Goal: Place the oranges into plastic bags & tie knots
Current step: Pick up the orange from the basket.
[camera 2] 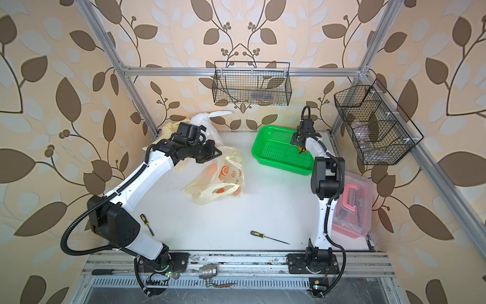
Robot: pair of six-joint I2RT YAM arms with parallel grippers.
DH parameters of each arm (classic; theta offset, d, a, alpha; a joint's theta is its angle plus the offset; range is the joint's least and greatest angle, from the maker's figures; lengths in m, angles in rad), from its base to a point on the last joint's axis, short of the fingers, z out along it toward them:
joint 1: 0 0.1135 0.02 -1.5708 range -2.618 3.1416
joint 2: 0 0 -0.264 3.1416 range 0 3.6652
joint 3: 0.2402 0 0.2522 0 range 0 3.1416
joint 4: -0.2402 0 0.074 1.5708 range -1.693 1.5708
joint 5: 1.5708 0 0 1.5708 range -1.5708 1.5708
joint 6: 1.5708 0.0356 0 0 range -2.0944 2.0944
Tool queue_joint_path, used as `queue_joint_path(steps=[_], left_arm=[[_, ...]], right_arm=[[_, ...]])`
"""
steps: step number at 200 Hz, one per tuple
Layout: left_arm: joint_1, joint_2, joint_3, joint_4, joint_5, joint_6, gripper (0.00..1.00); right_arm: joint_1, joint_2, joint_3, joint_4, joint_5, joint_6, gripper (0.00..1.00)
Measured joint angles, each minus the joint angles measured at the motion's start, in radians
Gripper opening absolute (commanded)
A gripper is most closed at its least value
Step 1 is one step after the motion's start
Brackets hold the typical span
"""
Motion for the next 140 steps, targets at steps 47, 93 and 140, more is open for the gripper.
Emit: queue_joint_path(steps=[47, 93, 140], left_arm=[[-0.016, 0.001, 0.018, -0.019, -0.003, -0.008, 0.00], [-0.045, 0.029, 0.046, -0.033, -0.021, -0.022, 0.00], [-0.087, 0.056, 0.087, -0.045, -0.031, -0.031, 0.00]], right_arm=[[-0.026, 0.117, 0.158, -0.062, -0.026, -0.056, 0.90], [-0.050, 0.175, 0.235, -0.114, -0.089, -0.078, 0.84], [-0.051, 0.180, 0.235, -0.134, -0.109, -0.080, 0.67]])
